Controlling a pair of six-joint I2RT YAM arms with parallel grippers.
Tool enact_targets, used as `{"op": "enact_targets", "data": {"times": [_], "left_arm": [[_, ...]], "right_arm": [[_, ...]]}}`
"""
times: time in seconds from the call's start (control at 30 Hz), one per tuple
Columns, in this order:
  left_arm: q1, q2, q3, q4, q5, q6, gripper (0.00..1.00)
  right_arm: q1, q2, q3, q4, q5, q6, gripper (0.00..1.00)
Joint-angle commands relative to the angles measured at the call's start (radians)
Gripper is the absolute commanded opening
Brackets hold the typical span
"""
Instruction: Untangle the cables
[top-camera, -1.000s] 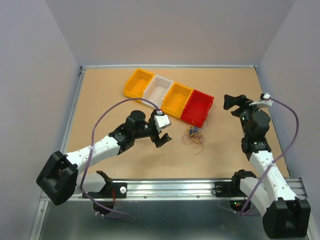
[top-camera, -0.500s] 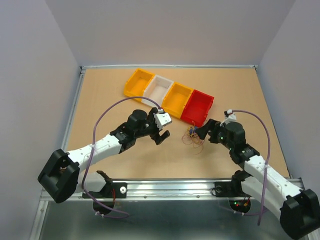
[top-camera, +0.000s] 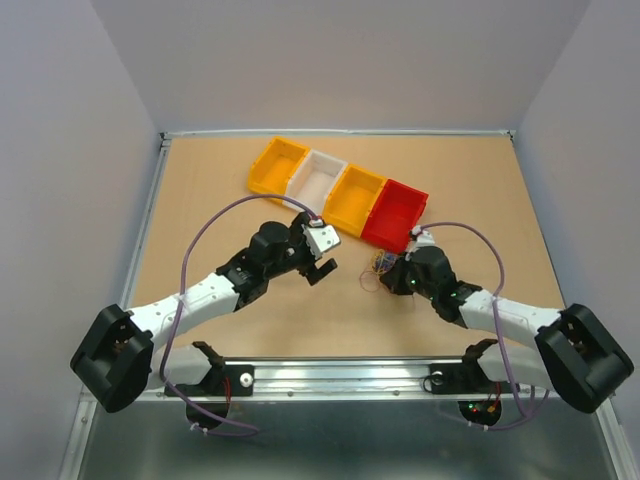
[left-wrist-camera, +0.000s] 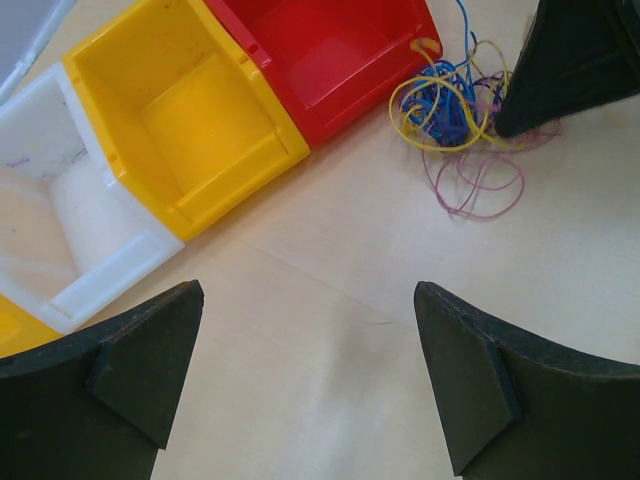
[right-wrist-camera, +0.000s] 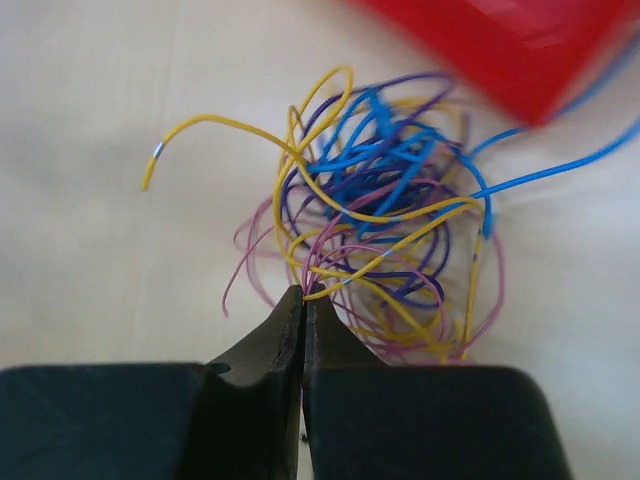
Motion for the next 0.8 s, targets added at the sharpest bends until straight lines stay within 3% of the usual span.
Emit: {"op": "enact_targets", "data": {"times": [0.0, 0.1, 0.17, 0.3, 0.37, 0.47, 0.53, 0.6, 0.73, 0.77], "left_arm": [[0.011, -0.041, -0.017, 0.077, -0.017, 0.023, 0.99], [0.047, -0.044, -0.025, 0.086, 0.032, 0.015, 0.99], [0.067, -0.049, -0.029, 0.094, 0.054, 0.014, 0.99], [0.15, -0.049, -0.022, 0.117, 0.112, 0.001, 0.99], [0.218, -0.038, -0.005, 0.091, 0.219, -0.006, 0.99], [0.261, -0.017, 0.027, 0.027, 0.345, 0.013, 0.99], [0.282, -0.006, 0.049, -0.057, 0.405, 0.056, 0.99], [0.295, -0.021, 0.061, -0.131, 0.478, 0.098, 0.99], [0.299, -0.081, 0.0, -0.21, 0.537, 0.271, 0.99], [0.298, -0.09, -0.028, -0.217, 0.546, 0.327, 0.99]], "right_arm": [[0.171, 0.112, 0.119, 0.141, -0.087, -0.127, 0.0], [0.335, 0.218, 0.219, 0.075, -0.054, -0.2, 0.01], [0.38, 0.294, 0.268, 0.07, -0.06, -0.221, 0.01], [0.385, 0.297, 0.239, 0.113, -0.051, -0.225, 0.08], [0.384, 0.271, 0.208, 0.147, -0.064, -0.23, 0.09], [0.384, 0.257, 0.199, 0.162, -0.055, -0.228, 0.09], [0.385, 0.257, 0.199, 0.164, -0.052, -0.23, 0.18], [0.385, 0.254, 0.19, 0.176, -0.046, -0.231, 0.18], [0.385, 0.245, 0.185, 0.194, 0.0, -0.227, 0.58], [0.385, 0.239, 0.184, 0.197, 0.005, -0.23, 0.61]]}}
